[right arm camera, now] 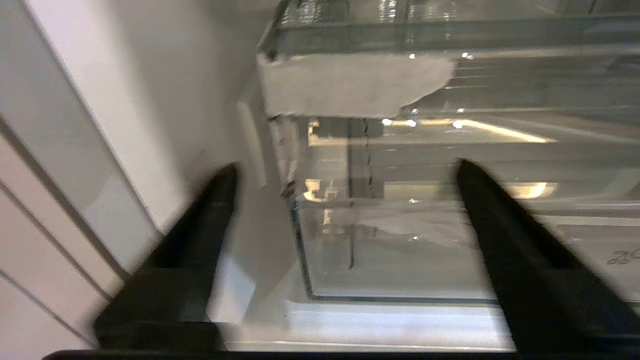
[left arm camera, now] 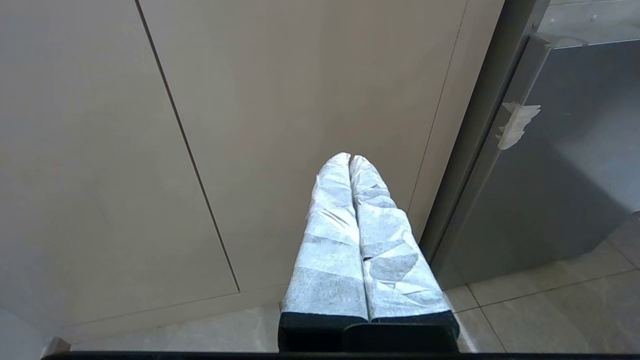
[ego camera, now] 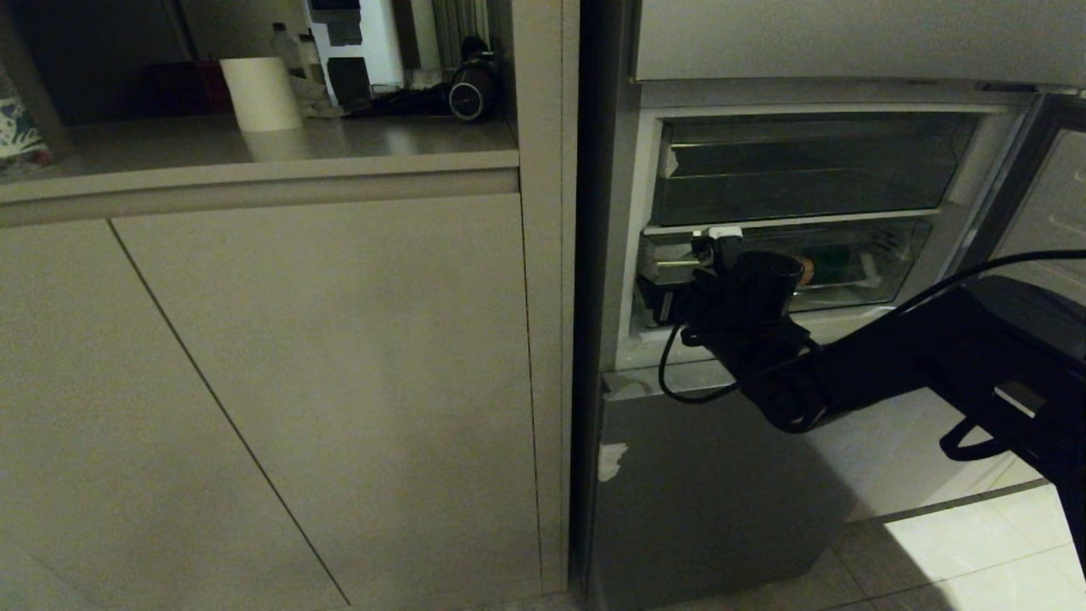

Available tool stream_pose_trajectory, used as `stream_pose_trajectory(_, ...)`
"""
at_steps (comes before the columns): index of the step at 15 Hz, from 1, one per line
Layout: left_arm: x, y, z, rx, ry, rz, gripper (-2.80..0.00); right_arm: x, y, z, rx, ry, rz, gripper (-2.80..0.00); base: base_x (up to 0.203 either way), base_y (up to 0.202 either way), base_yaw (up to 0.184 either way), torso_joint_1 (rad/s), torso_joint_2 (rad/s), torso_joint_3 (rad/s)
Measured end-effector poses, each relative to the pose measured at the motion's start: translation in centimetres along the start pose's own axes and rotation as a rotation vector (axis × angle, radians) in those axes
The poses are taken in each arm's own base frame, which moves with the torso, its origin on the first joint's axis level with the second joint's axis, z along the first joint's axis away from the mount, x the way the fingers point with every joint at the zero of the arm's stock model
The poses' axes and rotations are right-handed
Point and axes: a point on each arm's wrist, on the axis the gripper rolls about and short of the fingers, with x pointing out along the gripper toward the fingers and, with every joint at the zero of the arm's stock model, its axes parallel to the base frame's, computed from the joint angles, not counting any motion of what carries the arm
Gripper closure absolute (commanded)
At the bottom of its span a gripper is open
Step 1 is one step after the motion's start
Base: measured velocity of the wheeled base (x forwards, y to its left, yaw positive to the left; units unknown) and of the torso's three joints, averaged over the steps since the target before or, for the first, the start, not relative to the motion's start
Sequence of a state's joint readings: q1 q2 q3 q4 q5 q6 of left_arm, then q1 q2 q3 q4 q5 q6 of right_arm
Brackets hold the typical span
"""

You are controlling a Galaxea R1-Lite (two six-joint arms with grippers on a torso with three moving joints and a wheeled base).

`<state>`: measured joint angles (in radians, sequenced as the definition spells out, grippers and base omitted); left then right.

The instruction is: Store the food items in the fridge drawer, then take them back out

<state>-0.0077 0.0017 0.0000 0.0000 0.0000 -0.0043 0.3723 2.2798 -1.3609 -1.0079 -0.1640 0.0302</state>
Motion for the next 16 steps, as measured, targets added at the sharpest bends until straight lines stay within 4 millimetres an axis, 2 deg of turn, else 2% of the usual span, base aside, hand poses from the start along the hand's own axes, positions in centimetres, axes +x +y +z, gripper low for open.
stream_pose_trajectory(8,0.0,0.0,0.0,0.000,0.000,0.001,0.00,-0.1,1.3,0.5,0.005,-0.014,0.020,0.00,0.000,0.000,0.000,0.000,0.00,0.000)
stream_pose_trajectory(16,0.0,0.0,0.0,0.000,0.000,0.000,0.00,-1.0,1.3,0.6,0.003,0.006,0.022,0.00,0.000,0.000,0.000,0.000,0.00,0.000)
